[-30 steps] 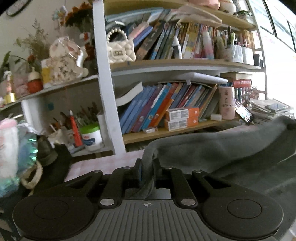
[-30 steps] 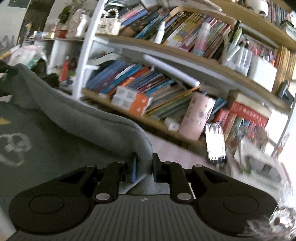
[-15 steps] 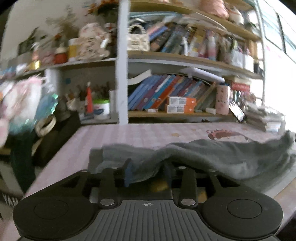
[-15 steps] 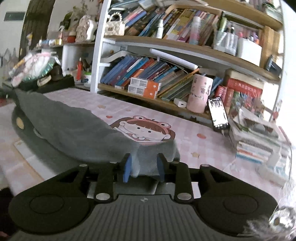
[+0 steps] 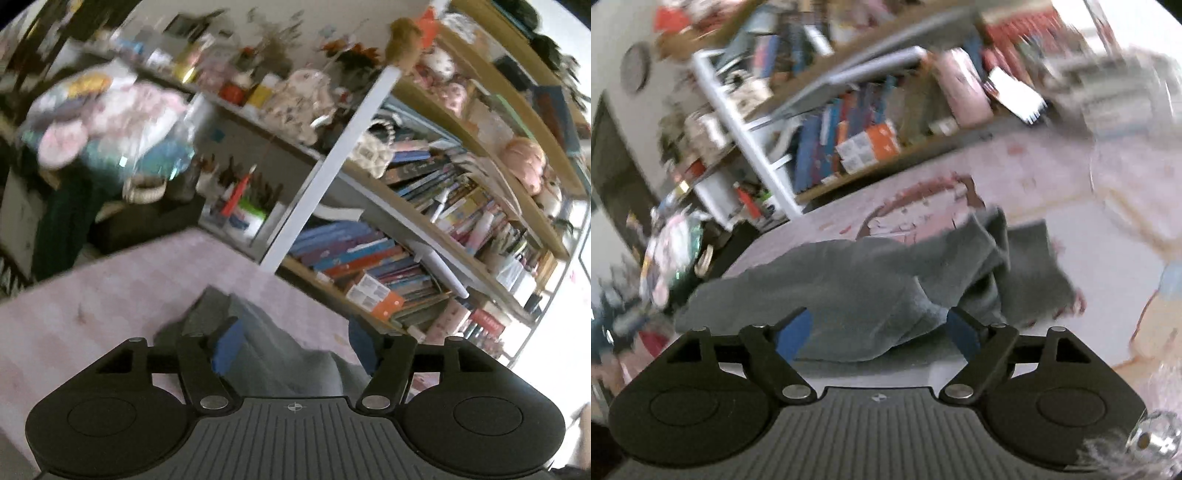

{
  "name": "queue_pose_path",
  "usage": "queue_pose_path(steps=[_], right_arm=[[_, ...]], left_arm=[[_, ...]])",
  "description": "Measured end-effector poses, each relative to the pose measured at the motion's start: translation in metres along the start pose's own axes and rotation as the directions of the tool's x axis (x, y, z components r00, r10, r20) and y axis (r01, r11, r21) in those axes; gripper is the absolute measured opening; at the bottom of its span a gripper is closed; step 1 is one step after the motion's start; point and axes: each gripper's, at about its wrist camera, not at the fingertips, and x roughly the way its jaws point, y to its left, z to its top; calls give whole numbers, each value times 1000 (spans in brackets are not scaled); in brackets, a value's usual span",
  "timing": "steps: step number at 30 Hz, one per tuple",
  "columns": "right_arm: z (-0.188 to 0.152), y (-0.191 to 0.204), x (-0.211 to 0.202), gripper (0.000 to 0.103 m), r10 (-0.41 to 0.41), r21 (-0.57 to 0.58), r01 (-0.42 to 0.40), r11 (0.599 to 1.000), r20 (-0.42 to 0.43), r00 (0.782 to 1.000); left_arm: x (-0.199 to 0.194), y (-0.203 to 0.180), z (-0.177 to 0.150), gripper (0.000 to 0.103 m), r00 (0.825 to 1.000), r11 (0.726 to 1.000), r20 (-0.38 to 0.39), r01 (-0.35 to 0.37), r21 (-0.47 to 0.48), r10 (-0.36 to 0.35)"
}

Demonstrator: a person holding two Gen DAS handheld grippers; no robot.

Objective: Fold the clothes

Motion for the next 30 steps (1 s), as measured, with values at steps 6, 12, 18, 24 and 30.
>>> queue_pose_path(steps=[6,12,18,24,30], right_arm=[[7,-25,15,77,40,258,-39,965,0,999],[20,-36,30,53,7,299,-10,954,14,1000],[29,-45,42,17,-25,328,16,945,24,999],[24,-53,37,15,-48,299,38,953,27,998],[19,-60,32,15,-71,270,60,961,30,997]], left_arm=[[16,31,-10,64,995,979,-95,-40,-202,21],[50,49,-27,62,983,947,-181,-33,-319,-27],[81,56,-21,25,989,903,-137,-9,-429,-55],[65,56,-22,7,998,918,-53,7,-396,-30],[63,77,-39,10,992,895,-122,-54,-444,-1]])
